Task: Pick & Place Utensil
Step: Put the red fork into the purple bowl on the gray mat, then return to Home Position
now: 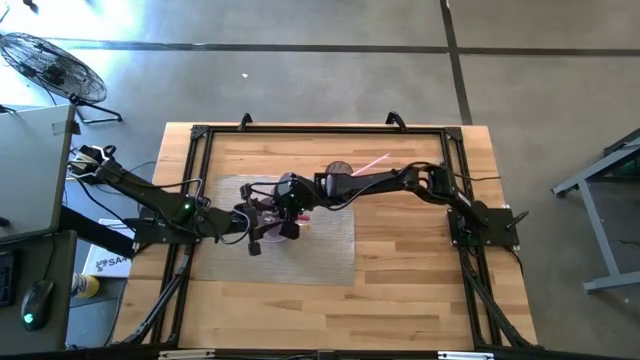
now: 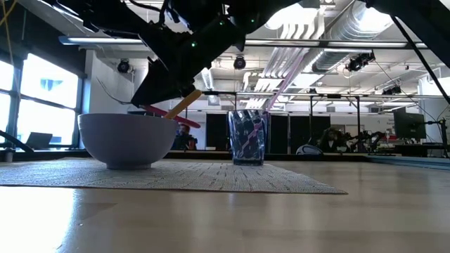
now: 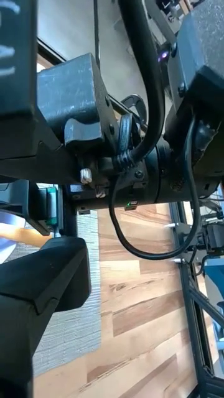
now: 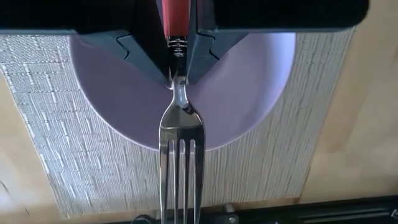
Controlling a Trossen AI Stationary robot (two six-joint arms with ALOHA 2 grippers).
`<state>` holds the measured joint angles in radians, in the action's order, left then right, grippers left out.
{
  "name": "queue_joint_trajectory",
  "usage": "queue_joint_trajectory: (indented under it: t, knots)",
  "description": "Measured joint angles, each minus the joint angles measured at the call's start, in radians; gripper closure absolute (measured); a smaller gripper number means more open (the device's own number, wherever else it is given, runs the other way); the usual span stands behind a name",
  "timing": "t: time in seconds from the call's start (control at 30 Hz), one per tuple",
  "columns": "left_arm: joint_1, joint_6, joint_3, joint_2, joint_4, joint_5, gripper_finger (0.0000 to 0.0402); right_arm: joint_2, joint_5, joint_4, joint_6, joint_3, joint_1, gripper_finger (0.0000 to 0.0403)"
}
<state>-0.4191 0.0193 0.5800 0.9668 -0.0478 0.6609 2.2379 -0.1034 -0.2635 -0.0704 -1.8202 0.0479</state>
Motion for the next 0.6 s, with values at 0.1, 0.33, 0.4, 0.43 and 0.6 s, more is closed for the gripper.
queue_joint_trajectory:
  t: [0.1, 0.33, 0.4, 0.43, 0.6]
  knots:
    - [0.000, 0.000, 0.000, 0.000, 0.001, 0.000, 0.0236, 0.000, -0.001, -0.001, 0.000, 0.001, 0.000, 0.0355]
    - [0.000, 0.000, 0.000, 0.000, 0.003, -0.001, 0.0236, 0.000, 0.008, -0.026, 0.019, 0.001, -0.002, 0.0354]
    - [0.000, 0.000, 0.000, 0.000, 0.002, -0.002, 0.0236, 0.000, 0.009, -0.025, 0.023, 0.001, -0.002, 0.0353]
    - [0.000, 0.000, 0.000, 0.000, 0.003, -0.002, 0.0236, 0.000, 0.009, -0.025, 0.023, 0.001, -0.002, 0.0352]
    - [0.000, 0.000, 0.000, 0.000, 0.003, -0.001, 0.0236, 0.000, 0.010, -0.022, 0.026, 0.002, -0.002, 0.0335]
